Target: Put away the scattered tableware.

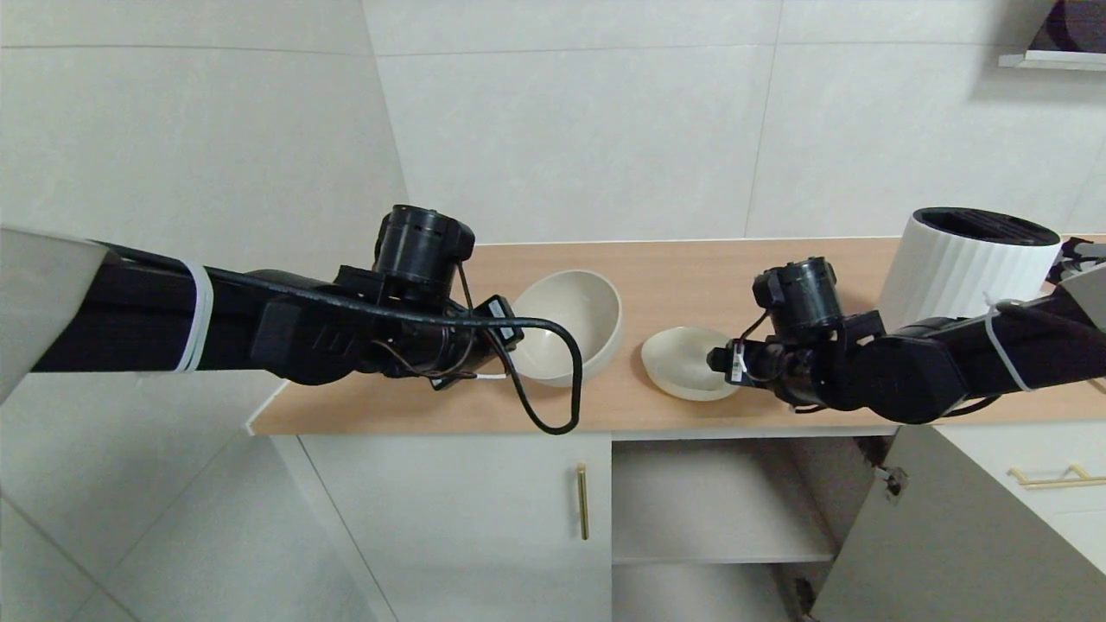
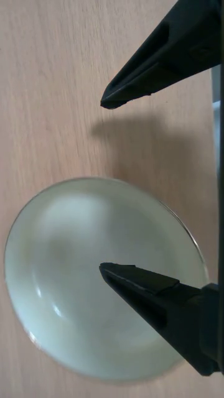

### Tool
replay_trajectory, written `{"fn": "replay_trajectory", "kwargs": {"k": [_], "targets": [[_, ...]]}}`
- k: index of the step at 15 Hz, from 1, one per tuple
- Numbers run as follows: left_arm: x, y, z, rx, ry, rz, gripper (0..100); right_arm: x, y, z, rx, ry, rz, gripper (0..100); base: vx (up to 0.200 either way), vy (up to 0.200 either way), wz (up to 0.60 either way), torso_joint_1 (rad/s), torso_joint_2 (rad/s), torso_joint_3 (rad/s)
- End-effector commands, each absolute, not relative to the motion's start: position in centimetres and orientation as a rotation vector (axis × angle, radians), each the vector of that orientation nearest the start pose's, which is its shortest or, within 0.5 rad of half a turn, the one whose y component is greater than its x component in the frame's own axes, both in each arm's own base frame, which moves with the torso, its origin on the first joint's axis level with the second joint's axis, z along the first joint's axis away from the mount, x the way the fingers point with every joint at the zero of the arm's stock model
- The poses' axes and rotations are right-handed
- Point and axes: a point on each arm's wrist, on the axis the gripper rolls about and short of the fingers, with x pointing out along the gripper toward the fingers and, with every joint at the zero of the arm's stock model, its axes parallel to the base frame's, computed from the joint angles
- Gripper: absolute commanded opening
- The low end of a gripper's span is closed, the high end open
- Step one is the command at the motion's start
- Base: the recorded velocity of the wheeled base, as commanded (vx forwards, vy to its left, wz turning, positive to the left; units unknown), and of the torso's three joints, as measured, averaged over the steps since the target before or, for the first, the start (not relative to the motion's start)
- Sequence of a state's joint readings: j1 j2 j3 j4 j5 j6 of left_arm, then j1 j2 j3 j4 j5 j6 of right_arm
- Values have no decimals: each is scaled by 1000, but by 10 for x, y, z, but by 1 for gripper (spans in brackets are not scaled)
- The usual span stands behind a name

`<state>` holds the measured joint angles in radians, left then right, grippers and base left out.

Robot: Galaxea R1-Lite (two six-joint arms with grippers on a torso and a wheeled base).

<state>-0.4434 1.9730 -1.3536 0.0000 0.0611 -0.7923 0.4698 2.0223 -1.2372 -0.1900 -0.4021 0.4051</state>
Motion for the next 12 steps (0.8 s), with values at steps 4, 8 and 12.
{"fn": "replay_trajectory", "kwargs": {"k": [4,8,12], "targets": [[349,-164,177,-605,710,-109,0,355,170,138,139,553,-49,100,0,0,0,0,0,0],[349,-164,178,-604,709,-110,0,355,169,139,142,551,-45,0,0,0,0,0,0,0],[349,-163,178,-605,707,-109,0,354,169,140,144,548,-45,0,0,0,0,0,0,0]]}}
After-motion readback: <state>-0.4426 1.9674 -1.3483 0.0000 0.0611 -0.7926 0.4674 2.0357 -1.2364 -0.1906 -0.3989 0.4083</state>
